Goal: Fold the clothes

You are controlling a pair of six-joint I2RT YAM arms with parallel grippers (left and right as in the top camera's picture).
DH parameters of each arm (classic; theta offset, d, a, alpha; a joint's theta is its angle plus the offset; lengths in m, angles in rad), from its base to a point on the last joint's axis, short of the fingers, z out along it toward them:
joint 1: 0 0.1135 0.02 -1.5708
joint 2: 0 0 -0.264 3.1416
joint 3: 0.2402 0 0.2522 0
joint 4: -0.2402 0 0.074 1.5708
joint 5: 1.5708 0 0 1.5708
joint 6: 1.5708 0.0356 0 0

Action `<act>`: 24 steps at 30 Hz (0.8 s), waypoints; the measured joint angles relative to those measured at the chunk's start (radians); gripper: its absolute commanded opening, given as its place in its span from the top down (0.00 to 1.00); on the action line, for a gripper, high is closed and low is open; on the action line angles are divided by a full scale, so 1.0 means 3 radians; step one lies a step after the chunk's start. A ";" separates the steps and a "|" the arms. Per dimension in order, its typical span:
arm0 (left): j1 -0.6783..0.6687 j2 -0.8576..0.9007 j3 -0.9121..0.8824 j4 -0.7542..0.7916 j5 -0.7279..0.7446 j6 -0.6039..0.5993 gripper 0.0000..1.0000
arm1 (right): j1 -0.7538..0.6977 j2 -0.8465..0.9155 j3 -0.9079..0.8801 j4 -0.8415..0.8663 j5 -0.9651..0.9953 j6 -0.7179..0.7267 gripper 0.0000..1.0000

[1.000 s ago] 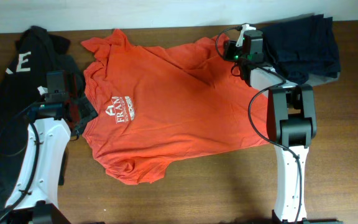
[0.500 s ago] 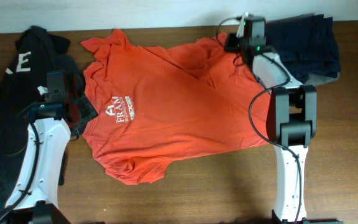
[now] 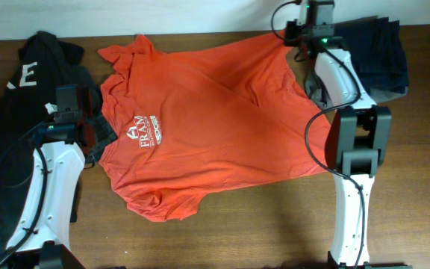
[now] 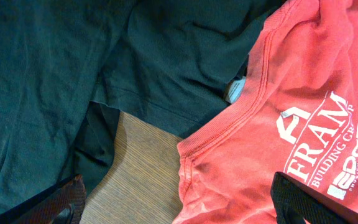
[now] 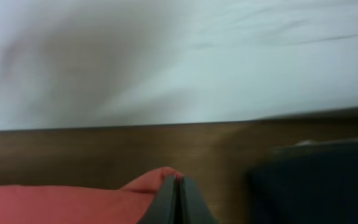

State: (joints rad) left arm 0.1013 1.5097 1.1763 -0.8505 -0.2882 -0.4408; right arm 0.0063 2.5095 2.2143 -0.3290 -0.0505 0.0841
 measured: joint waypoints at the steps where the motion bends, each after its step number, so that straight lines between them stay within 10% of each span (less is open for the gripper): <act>1: 0.0000 0.0000 0.0000 0.0000 0.0000 0.0001 0.05 | -0.0048 0.0001 0.0000 0.0031 0.0009 -0.0020 0.96; 3: 0.0000 0.0000 0.0000 0.0006 0.0000 0.0001 0.05 | -0.0144 0.0004 0.0000 0.0131 0.0003 -0.0033 0.84; 7: 0.0000 0.0014 0.0000 0.0010 0.0000 0.0000 0.05 | -0.0317 0.0006 0.0037 0.0155 -0.0075 -0.0052 0.01; 24: 0.0000 0.0060 0.0572 -0.0123 0.0519 0.0627 0.01 | -0.0258 -0.0013 0.2847 -0.3703 -0.0443 0.0042 0.01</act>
State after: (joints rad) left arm 0.1013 1.5276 1.3479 -0.8875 -0.1326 -0.2527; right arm -0.0711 2.5057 3.0684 -1.4399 -0.1833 0.0967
